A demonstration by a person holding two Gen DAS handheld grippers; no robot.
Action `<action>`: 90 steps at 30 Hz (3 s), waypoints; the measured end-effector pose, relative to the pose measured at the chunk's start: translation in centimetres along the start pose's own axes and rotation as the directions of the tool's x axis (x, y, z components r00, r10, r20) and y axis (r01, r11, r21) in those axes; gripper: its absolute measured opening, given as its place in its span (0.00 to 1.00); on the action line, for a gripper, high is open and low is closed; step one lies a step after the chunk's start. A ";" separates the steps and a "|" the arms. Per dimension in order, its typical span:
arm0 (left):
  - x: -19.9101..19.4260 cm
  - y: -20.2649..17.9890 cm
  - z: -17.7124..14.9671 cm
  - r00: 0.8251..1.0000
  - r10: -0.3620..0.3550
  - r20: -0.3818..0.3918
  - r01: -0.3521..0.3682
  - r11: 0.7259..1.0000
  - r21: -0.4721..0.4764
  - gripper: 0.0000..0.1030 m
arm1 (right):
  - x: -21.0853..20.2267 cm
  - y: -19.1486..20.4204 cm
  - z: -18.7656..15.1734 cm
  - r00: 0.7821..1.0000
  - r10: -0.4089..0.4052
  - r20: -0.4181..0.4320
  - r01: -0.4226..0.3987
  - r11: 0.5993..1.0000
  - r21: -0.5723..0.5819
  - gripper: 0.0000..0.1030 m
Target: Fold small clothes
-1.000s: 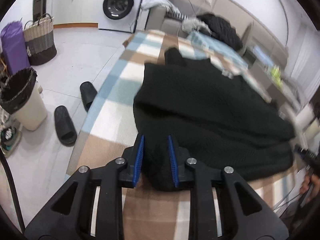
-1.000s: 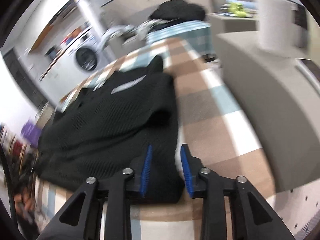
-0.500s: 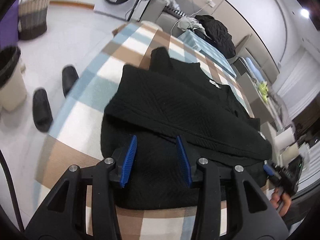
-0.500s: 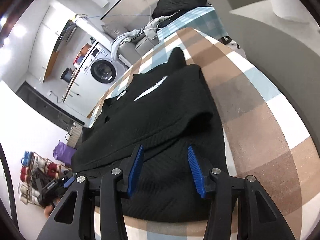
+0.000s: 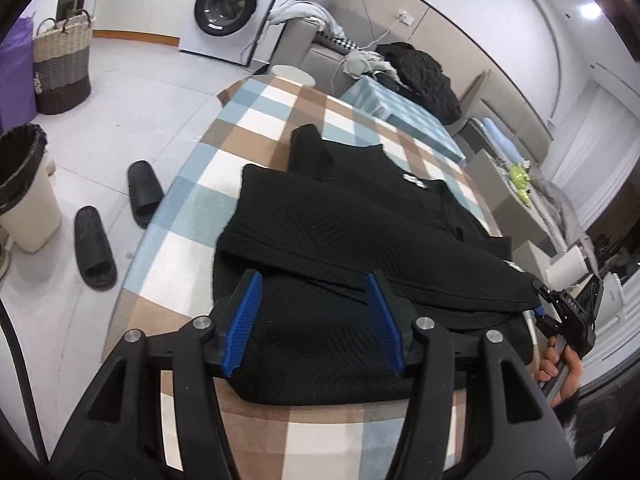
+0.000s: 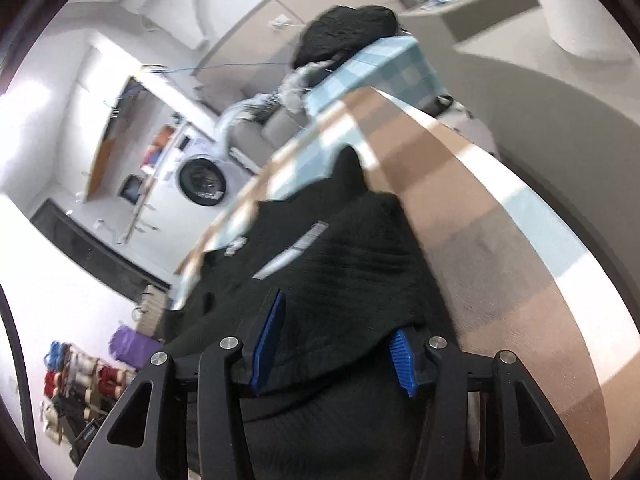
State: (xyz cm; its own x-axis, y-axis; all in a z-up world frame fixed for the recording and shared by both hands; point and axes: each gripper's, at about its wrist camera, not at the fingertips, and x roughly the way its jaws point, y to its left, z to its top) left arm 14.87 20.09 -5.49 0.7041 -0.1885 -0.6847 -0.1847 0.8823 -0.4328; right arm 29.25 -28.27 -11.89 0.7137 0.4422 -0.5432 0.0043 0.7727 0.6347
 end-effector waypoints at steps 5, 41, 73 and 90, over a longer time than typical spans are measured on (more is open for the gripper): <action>2.9 0.0 -0.8 0.996 -0.013 -0.089 0.012 1.000 -0.015 0.53 | -0.6 0.1 -0.3 0.999 -0.007 -0.040 0.007 1.000 -0.014 0.50; 9.4 3.5 4.5 0.991 0.109 0.074 -0.099 0.987 -0.124 0.10 | -2.2 -1.9 -0.5 0.996 -0.077 -0.047 0.076 0.997 -0.025 0.44; 16.7 3.6 17.3 0.987 0.155 0.032 -0.153 0.987 -0.049 0.56 | 6.6 -1.5 12.5 0.994 -0.113 -0.010 0.113 0.994 0.002 0.44; 15.6 2.3 15.3 0.992 0.127 0.013 -0.128 0.989 0.068 0.56 | 12.8 0.9 11.7 0.974 -0.215 -0.078 0.193 0.956 -0.221 0.32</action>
State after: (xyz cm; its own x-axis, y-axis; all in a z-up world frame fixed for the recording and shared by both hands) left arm 35.91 25.78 -8.25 0.6837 -0.0692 -0.7265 -0.2261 0.9264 -0.3010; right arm 46.61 -27.26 -11.80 0.6390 0.3002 -0.7082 -0.0126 0.9246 0.3806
